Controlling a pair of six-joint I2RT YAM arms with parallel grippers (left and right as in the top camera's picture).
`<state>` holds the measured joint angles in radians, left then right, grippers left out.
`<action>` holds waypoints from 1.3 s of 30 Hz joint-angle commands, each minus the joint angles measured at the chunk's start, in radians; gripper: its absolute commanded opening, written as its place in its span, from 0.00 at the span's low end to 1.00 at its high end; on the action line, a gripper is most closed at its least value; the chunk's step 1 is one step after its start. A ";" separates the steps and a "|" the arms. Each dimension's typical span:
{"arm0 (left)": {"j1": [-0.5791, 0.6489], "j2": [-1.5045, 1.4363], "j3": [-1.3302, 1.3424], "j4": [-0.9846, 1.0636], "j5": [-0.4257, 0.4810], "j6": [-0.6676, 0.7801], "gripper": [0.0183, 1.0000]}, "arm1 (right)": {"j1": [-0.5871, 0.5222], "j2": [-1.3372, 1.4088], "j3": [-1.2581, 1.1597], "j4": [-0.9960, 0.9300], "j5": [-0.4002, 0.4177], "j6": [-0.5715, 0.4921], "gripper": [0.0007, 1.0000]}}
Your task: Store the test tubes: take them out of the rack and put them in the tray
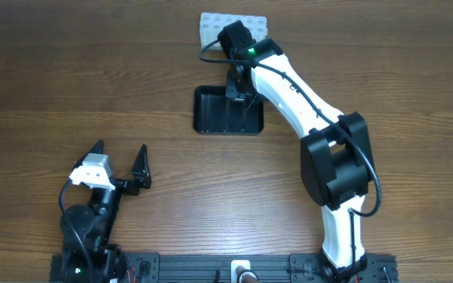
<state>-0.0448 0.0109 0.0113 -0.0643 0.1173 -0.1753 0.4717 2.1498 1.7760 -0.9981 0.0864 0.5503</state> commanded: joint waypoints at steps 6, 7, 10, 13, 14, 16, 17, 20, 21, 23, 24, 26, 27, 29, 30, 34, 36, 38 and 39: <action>0.005 -0.008 -0.005 -0.001 0.013 0.011 1.00 | -0.010 0.029 -0.005 0.009 -0.004 0.022 0.27; 0.005 -0.008 -0.005 -0.001 0.013 0.011 1.00 | -0.010 0.029 -0.005 0.011 -0.004 0.022 0.30; 0.005 -0.008 -0.005 -0.001 0.013 0.011 1.00 | -0.010 0.029 -0.005 0.019 -0.002 0.016 0.37; 0.005 -0.008 -0.005 -0.001 0.013 0.011 1.00 | -0.011 0.014 -0.004 0.031 0.030 0.001 0.42; 0.005 -0.008 -0.005 -0.001 0.013 0.011 1.00 | -0.014 0.001 -0.004 0.038 0.052 0.001 0.42; 0.005 -0.008 -0.005 -0.001 0.013 0.011 1.00 | -0.023 -0.040 -0.005 0.065 0.093 -0.030 0.43; 0.005 -0.008 -0.005 -0.001 0.013 0.011 1.00 | -0.029 -0.063 -0.005 0.083 0.101 -0.057 0.45; 0.005 -0.008 -0.005 -0.001 0.013 0.011 1.00 | -0.062 -0.152 -0.005 0.156 0.110 -0.177 0.78; 0.005 -0.008 -0.005 -0.001 0.013 0.011 1.00 | -0.073 -0.185 -0.005 0.179 0.125 -0.210 0.98; 0.005 -0.008 -0.005 -0.001 0.013 0.011 1.00 | -0.103 -0.262 -0.005 0.216 0.154 -0.266 0.99; 0.005 -0.008 -0.005 -0.001 0.013 0.011 1.00 | -0.119 -0.299 -0.007 0.232 0.161 -0.300 0.99; 0.005 -0.008 -0.005 -0.001 0.013 0.011 1.00 | -0.148 -0.369 -0.019 0.259 0.171 -0.353 0.99; 0.005 -0.008 -0.005 -0.001 0.013 0.011 1.00 | -0.161 -0.408 -0.035 0.279 0.172 -0.384 0.99; 0.005 -0.008 -0.005 -0.001 0.013 0.011 1.00 | -0.187 -0.497 -0.099 0.336 0.173 -0.431 0.99; 0.005 -0.008 -0.005 -0.001 0.013 0.011 1.00 | -0.200 -0.542 -0.142 0.368 0.173 -0.445 0.99; 0.005 -0.008 -0.005 -0.001 0.013 0.011 1.00 | -0.268 -0.755 -0.389 0.499 0.172 -0.470 0.99; 0.005 -0.008 -0.005 -0.001 0.013 0.011 1.00 | -0.306 -0.864 -0.531 0.566 0.166 -0.470 0.99; 0.005 -0.008 -0.005 -0.001 0.013 0.011 1.00 | -0.340 -0.965 -0.661 0.625 0.165 -0.470 0.99; 0.005 -0.008 -0.005 -0.001 0.013 0.011 1.00 | -0.357 -1.018 -0.729 0.655 0.166 -0.470 0.99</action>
<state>-0.0448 0.0105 0.0113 -0.0639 0.1173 -0.1753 0.1562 1.2320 1.2060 -0.3828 0.2459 0.1047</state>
